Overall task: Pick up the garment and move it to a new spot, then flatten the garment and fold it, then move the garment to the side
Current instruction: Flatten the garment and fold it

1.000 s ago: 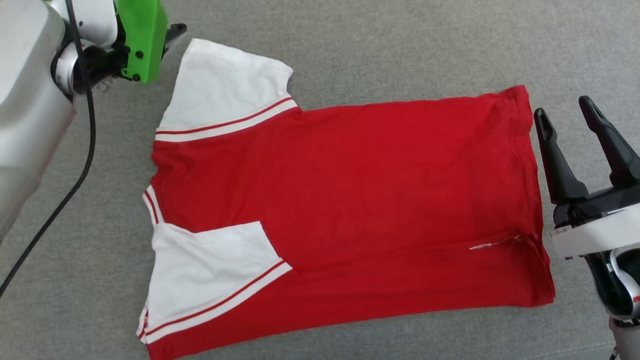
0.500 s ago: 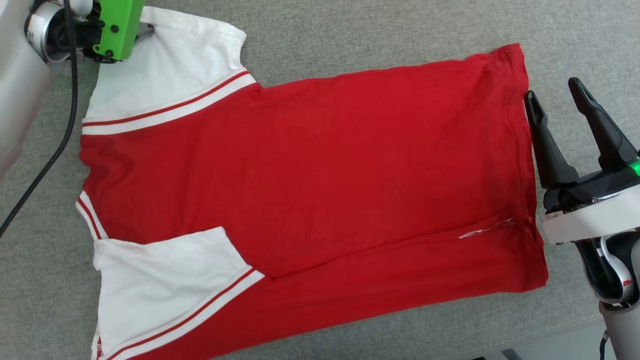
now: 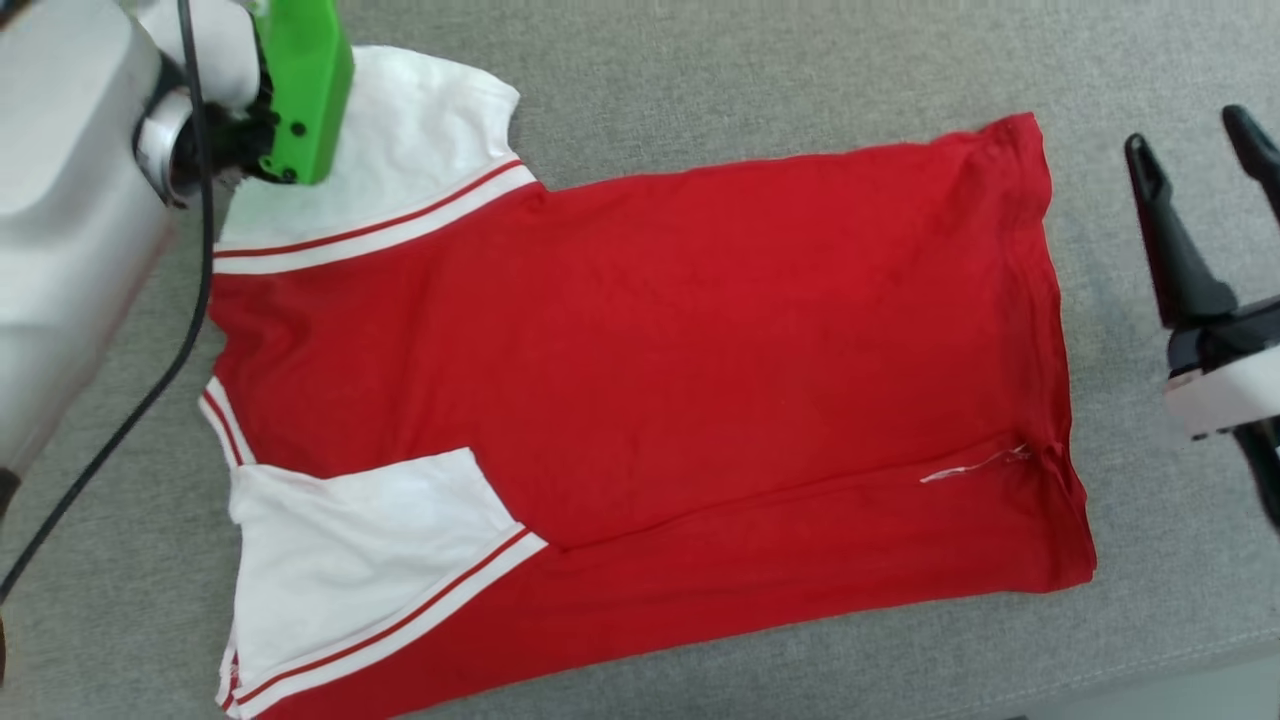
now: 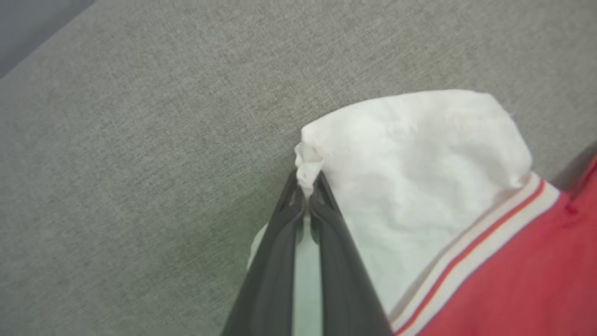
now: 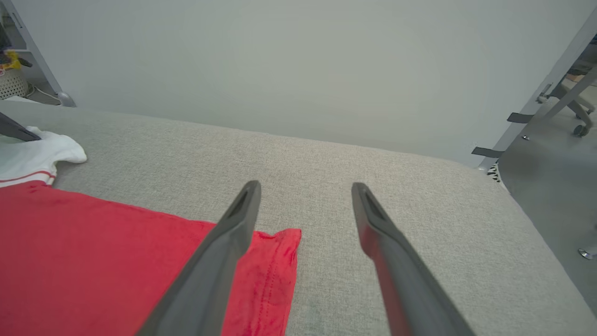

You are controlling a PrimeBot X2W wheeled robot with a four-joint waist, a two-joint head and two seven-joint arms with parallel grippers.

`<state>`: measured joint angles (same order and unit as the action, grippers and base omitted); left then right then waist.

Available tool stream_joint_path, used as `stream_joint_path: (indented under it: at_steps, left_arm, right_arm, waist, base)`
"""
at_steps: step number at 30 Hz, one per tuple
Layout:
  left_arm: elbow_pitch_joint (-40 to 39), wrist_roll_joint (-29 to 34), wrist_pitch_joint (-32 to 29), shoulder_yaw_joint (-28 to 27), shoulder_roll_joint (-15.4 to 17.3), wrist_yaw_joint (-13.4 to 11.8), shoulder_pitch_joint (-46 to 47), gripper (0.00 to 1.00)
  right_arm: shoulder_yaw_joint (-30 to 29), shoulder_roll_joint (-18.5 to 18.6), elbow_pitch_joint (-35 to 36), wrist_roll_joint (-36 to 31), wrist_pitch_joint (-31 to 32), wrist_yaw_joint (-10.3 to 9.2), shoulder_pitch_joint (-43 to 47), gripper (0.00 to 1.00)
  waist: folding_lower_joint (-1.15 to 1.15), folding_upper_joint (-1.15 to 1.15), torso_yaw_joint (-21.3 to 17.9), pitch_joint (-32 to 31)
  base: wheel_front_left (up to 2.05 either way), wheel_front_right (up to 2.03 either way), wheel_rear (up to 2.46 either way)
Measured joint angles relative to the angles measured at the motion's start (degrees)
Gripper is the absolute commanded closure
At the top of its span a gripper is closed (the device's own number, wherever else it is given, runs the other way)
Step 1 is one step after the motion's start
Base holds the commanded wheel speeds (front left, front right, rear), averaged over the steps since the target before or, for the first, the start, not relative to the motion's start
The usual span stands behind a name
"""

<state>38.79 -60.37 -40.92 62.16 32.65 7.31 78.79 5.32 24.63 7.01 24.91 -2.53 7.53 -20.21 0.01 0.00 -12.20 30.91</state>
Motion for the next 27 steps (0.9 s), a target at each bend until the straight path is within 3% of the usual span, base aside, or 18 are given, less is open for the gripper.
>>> stream_joint_path:
  at_steps: [8, 11, 17, 21, 27]
  left_arm:
    - [-8.2, -0.2, 9.6, 2.6, 2.0, 0.0, -2.8, 1.00]
    - [-10.9, -0.2, 13.2, 3.6, 2.1, 0.0, -4.1, 1.00]
    - [-14.3, 0.6, 18.4, 4.4, 2.3, 0.0, -5.4, 1.00]
    - [-16.3, 1.6, 20.8, 4.3, 2.3, 0.0, -5.6, 1.00]
    - [-19.4, 2.1, 22.2, 4.2, 2.1, -0.6, -5.6, 1.00]
  right_arm:
    - [1.7, 8.6, -1.4, 3.3, 16.8, 0.00, -4.6, 0.00]
    - [4.1, 12.9, -3.2, 6.8, 26.0, 0.00, -6.4, 0.00]
    - [8.0, 17.3, -7.5, 14.5, 40.6, 0.00, -11.2, 0.00]
    - [10.4, 18.6, -10.5, 16.7, 47.1, 0.00, -14.5, 0.00]
    - [12.6, 18.5, -17.2, 16.6, 50.8, 0.00, -18.8, 0.00]
  waist:
    - [0.00, 0.00, 3.2, -4.4]
    - [-0.01, 0.00, 5.1, -5.7]
    - [-0.01, 0.00, 8.5, -7.4]
    - [-0.01, 0.00, 10.5, -7.6]
    - [0.00, 0.00, 12.7, -6.2]
  base:
    - [0.00, 0.00, 0.00]
    - [0.00, 0.00, 0.00]
    - [0.00, 0.00, 0.00]
    - [0.00, 0.00, 0.00]
    - [0.00, 0.00, 0.00]
